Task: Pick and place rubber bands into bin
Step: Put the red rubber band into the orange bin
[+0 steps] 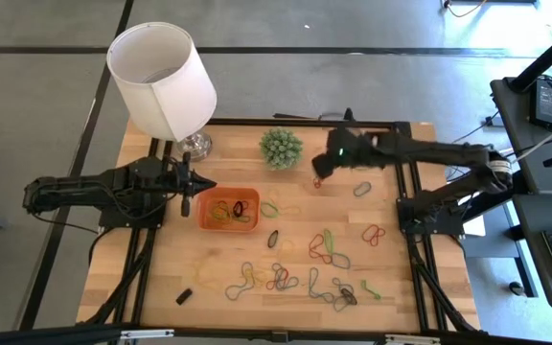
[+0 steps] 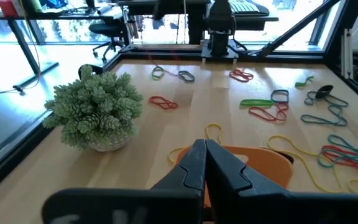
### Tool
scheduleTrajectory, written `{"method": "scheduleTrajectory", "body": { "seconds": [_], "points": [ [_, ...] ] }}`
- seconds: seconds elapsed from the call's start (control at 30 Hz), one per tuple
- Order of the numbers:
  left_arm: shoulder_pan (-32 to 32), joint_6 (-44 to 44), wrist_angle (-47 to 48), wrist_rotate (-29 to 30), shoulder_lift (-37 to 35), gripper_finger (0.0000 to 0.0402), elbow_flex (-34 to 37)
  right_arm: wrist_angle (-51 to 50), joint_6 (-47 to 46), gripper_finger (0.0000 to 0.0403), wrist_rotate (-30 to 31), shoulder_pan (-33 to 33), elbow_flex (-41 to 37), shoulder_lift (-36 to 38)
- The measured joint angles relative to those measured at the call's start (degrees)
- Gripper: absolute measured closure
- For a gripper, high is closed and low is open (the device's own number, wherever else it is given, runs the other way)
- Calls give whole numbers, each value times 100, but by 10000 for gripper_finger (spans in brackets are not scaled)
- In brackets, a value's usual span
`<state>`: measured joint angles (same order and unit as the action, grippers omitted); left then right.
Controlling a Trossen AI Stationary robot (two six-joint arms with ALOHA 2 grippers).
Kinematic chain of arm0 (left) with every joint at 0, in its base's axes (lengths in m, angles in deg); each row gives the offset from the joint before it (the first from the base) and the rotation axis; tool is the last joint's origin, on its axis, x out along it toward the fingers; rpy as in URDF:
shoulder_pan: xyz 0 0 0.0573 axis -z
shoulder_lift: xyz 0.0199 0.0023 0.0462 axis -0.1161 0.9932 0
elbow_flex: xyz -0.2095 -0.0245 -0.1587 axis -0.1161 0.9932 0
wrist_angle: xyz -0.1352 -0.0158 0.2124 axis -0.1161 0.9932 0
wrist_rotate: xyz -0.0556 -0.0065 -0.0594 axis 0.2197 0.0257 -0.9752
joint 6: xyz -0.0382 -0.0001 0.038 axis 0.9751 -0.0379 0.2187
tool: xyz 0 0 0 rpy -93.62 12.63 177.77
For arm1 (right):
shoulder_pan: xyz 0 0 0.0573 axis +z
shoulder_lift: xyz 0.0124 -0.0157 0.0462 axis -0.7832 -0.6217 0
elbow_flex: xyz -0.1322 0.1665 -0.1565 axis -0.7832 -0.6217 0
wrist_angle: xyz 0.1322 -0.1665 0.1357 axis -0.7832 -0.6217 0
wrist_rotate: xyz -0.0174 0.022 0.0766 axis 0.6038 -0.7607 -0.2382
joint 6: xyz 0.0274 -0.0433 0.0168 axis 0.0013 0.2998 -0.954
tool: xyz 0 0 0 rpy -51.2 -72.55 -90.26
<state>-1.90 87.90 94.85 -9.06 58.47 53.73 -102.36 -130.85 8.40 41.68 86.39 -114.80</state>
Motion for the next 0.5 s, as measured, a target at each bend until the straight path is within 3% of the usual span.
{"method": "scheduleTrajectory", "body": {
  "seconds": [0.27, 0.5],
  "points": [
    [0, -38, -1, -19, 0, 399, 0, 2182, -251, 403, 624, 1303, 95, -705],
    [0, -38, -1, -22, 0, 400, 0, 2254, 617, 403, 663, 1584, 1771, -2103]
  ]
}}
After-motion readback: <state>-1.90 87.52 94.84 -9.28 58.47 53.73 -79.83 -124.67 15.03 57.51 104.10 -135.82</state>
